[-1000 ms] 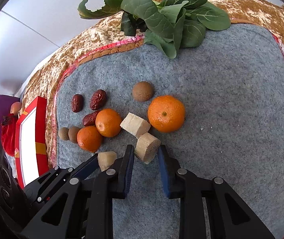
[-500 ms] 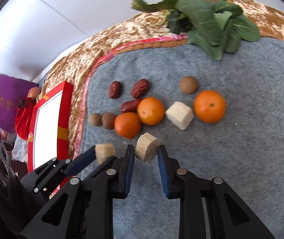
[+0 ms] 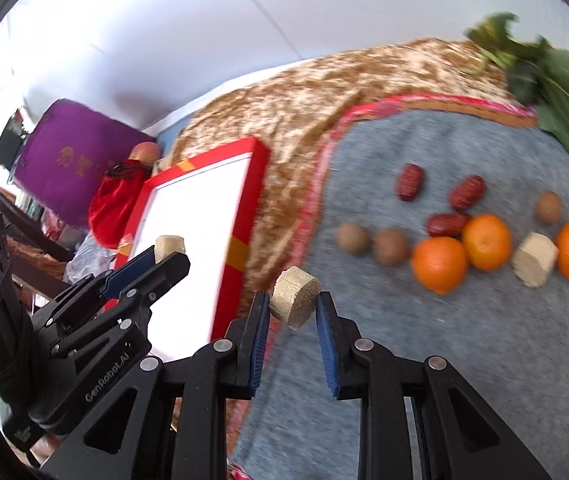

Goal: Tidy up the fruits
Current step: 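Carry both held beige pieces over the white red-rimmed tray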

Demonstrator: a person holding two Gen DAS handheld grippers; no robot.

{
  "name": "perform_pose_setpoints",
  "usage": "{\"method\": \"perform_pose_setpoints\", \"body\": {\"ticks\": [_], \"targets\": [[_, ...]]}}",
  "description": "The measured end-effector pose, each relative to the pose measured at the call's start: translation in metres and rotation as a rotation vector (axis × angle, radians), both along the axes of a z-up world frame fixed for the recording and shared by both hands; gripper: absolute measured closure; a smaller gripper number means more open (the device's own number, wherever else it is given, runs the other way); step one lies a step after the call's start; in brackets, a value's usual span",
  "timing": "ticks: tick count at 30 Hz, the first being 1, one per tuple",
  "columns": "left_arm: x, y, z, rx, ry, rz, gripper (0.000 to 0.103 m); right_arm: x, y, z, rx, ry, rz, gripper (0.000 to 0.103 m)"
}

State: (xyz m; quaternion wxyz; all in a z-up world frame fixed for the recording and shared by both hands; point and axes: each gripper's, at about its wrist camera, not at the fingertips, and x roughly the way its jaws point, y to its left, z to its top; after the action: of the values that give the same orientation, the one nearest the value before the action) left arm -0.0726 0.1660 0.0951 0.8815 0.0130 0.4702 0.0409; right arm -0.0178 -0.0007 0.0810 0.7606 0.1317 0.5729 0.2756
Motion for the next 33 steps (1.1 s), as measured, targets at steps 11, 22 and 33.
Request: {"method": "perform_pose_setpoints", "body": {"ticks": [11, 22, 33], "targets": [[-0.019, 0.084, -0.011, 0.023, 0.048, 0.201, 0.079, -0.008, 0.104, 0.015, 0.056, -0.146, 0.136, 0.079], [-0.012, 0.123, -0.042, 0.008, 0.172, 0.286, 0.079, 0.000, 0.178, -0.027, -0.042, -0.131, 0.213, 0.079], [-0.006, 0.130, -0.049, 0.055, 0.202, 0.351, 0.071, 0.002, 0.173, -0.035, -0.141, -0.091, 0.178, 0.046]]}}
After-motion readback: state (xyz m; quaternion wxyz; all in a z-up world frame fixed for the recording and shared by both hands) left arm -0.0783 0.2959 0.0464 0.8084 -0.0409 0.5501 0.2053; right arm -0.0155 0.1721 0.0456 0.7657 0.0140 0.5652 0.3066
